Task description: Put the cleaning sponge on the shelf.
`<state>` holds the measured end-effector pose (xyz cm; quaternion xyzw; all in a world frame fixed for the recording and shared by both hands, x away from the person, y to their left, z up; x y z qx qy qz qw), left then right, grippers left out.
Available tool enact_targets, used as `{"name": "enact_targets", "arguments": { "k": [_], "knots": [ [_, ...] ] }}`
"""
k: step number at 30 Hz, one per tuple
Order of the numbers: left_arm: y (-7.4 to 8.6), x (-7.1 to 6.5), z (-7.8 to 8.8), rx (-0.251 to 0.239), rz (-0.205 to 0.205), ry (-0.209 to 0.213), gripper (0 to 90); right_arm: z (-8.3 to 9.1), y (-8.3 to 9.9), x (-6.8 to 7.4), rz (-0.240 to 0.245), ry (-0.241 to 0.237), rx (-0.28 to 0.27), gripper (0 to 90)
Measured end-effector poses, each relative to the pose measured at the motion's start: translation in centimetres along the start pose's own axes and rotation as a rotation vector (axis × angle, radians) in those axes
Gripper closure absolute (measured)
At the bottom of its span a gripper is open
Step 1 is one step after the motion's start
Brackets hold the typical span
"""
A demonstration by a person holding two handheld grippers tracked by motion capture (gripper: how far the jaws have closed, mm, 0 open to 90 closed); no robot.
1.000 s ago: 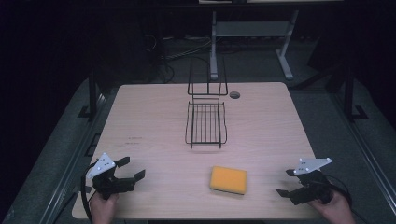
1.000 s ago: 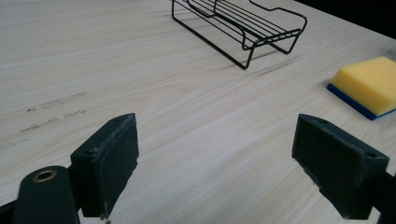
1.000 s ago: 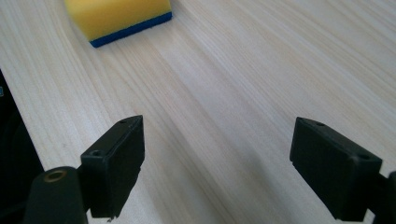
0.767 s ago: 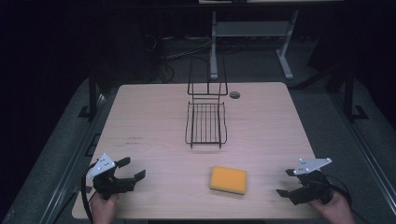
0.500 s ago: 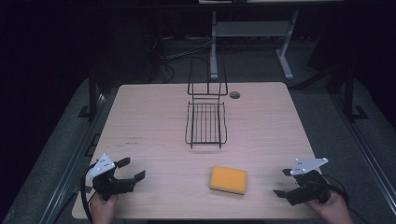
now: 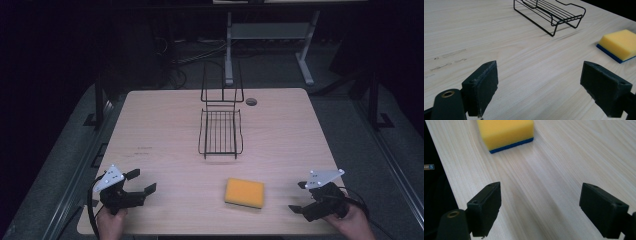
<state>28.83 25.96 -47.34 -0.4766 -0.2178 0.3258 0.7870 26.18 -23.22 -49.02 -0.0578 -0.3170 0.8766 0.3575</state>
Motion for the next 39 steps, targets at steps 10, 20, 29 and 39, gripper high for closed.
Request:
{"name": "enact_targets", "arguments": {
  "k": [10, 20, 29, 39],
  "knots": [
    [0.0, 0.0, 0.0, 0.001, -0.001, -0.001, 14.0, -0.4, -0.5, 0.6, 0.021, -0.011, 0.014, 17.2],
    [0.0, 0.1, 0.1, -0.002, 0.005, -0.006, 14.1, -0.6, -1.0, 1.4, 0.049, -0.016, 0.032, 17.2],
    [0.0, 0.1, 0.0, 0.004, -0.002, -0.007, 14.1, -0.8, -1.7, 1.9, 0.068, -0.021, 0.050, 16.7],
    [0.0, 0.1, 0.1, 0.006, -0.007, -0.011, 14.0, -1.1, -2.6, 2.3, 0.095, -0.035, 0.084, 16.7]
  ]
}}
Point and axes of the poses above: each handheld gripper's, and its own axes: z roughly backward along the jaws, y roughly out of its underside, x roughly to its left, the point moved 7 cm from there along -z, roughly forward along the jaws, and after that the axes turned 10 degrees about -z, right-handed, at the moved point
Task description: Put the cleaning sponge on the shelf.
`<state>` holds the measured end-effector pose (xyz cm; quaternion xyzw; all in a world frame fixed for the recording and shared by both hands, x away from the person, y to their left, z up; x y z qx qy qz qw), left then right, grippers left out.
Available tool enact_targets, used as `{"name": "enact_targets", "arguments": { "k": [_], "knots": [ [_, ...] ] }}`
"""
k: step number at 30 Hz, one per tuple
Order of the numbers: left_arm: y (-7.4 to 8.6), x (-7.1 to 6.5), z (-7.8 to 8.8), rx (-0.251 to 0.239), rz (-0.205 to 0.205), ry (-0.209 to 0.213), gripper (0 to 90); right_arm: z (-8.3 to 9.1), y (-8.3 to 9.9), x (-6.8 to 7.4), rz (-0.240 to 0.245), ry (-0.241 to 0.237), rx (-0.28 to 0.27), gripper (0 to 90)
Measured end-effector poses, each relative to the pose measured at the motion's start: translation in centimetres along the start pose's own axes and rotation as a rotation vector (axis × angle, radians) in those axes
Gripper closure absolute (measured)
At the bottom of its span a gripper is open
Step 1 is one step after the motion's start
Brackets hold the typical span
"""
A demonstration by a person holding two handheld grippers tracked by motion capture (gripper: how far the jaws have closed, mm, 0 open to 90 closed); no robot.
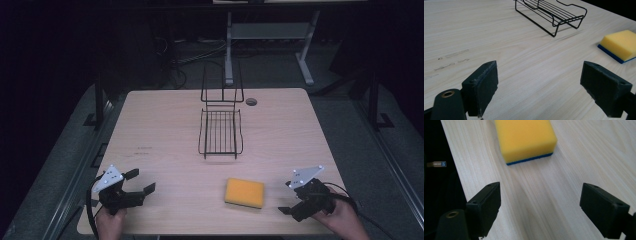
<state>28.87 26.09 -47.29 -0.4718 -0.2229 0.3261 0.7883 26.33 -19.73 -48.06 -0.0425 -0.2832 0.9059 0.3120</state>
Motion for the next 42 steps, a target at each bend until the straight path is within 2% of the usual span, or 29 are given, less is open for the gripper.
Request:
{"name": "enact_targets", "arguments": {
  "k": [12, 15, 24, 42],
  "knots": [
    [0.0, 0.1, -0.1, -0.001, -0.002, -0.001, 14.0, -0.6, -1.0, 0.5, 0.049, -0.017, 0.042, 16.2],
    [0.0, 0.1, -0.1, -0.002, 0.001, -0.001, 14.0, -0.6, -1.3, 0.6, 0.053, -0.012, 0.038, 16.3],
    [0.0, 0.0, 0.0, -0.001, -0.003, -0.001, 14.1, -1.2, -2.1, 1.1, 0.067, -0.043, 0.050, 16.1],
    [0.0, 0.2, 0.2, -0.003, -0.001, -0.003, 14.1, -2.6, -5.2, 2.3, 0.140, -0.084, 0.089, 15.9]
  ]
}}
Point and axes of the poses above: each handheld gripper's, and its own axes: z roughly backward along the jaws, y roughly out of its underside, x roughly to its left, the point moved 7 cm from there along -z, roughly forward along the jaws, and after that the axes turned 10 degrees about -z, right-handed, at the moved point
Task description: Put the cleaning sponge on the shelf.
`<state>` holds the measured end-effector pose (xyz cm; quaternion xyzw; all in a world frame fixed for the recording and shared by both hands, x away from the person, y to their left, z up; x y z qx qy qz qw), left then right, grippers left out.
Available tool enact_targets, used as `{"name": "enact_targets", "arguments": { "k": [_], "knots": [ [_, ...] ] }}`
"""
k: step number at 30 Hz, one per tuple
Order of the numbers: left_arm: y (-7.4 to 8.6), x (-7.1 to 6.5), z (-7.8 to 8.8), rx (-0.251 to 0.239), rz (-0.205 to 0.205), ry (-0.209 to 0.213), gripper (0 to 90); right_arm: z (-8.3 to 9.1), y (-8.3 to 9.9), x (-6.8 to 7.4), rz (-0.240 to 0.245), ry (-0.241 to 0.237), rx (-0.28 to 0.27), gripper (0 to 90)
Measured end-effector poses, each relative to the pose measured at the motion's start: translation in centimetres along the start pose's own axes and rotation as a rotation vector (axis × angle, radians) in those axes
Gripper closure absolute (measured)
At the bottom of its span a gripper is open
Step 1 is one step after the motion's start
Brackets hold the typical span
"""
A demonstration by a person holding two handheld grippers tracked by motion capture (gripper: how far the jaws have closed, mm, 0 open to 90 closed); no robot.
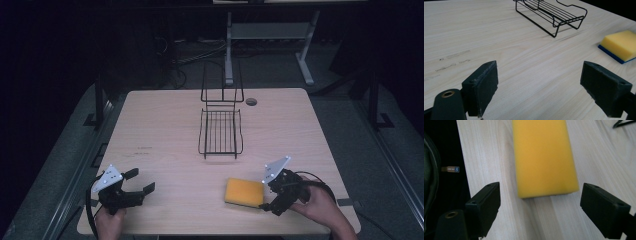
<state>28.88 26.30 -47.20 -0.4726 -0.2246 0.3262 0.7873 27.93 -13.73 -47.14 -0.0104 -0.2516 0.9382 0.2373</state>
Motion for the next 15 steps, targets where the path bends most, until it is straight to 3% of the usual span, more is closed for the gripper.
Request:
{"name": "enact_targets", "arguments": {
  "k": [15],
  "knots": [
    [0.0, -0.1, 0.0, -0.001, -0.001, 0.002, 14.0, -0.7, -1.6, 0.0, 0.030, -0.020, 0.017, 15.7]
  ]
}}
Point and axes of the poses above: each handheld gripper's, and its own axes: z roughly backward along the jaws, y roughly out of its underside, x roughly to its left, the point moved 7 cm from there along -z, roughly forward along the jaws, and after that the axes turned 10 degrees about -z, right-handed, at the moved point
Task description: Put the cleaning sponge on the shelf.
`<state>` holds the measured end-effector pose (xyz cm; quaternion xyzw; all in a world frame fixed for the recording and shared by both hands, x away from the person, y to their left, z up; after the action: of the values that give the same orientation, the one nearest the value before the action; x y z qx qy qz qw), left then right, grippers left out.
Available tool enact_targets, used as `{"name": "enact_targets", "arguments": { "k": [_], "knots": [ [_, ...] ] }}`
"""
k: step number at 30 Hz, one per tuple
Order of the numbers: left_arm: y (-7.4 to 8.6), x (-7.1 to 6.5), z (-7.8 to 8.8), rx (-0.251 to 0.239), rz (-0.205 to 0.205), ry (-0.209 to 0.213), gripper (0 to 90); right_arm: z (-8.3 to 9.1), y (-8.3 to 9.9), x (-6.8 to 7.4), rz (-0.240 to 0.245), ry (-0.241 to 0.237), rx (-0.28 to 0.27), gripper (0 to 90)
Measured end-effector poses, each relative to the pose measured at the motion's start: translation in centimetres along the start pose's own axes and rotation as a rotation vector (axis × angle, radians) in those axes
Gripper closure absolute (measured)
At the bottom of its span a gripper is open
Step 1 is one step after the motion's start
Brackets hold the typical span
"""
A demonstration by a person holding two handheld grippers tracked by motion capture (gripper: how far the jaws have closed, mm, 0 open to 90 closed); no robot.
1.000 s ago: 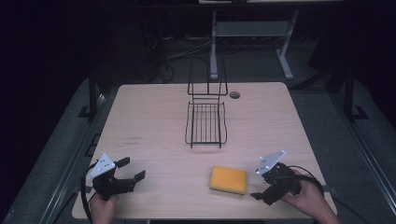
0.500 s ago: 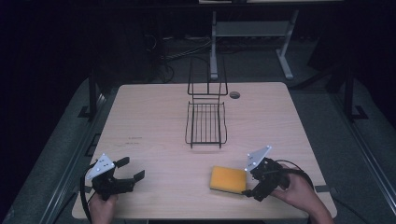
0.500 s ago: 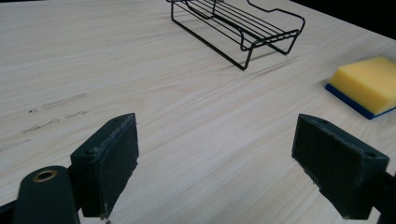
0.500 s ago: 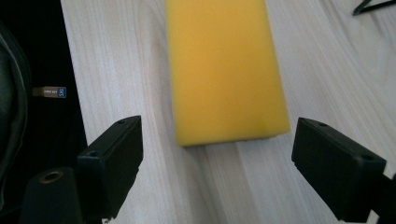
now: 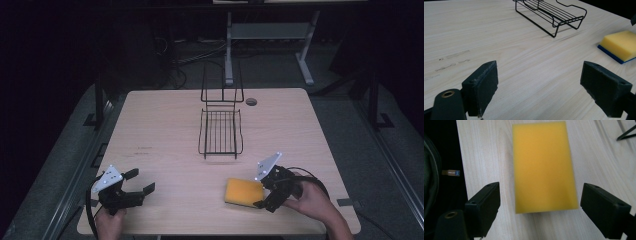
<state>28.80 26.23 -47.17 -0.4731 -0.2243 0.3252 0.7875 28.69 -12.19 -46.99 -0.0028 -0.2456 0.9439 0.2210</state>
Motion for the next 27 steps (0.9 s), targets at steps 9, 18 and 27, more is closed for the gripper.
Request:
{"name": "enact_targets", "arguments": {
  "k": [9, 18, 27],
  "knots": [
    [0.0, 0.0, 0.0, -0.001, 0.002, 0.000, 14.1, -0.6, -0.6, 0.0, 0.009, -0.003, 0.014, 15.7],
    [0.0, 0.0, 0.0, -0.004, 0.003, 0.001, 14.0, -1.4, -1.6, 0.0, 0.019, -0.018, 0.026, 15.7],
    [0.0, 0.0, 0.1, -0.004, 0.005, -0.001, 14.0, -2.4, -1.8, -0.2, 0.020, -0.022, 0.054, 15.7]
  ]
}}
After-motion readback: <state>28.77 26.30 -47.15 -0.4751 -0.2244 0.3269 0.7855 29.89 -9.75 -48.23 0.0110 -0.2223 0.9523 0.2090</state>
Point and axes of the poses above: each handheld gripper's, and its own axes: z roughly backward along the jaws, y roughly out of its underside, x roughly to its left, the point moved 7 cm from there along -z, roughly forward along the jaws, and after that the axes turned 10 degrees about -z, right-handed, at the moved point
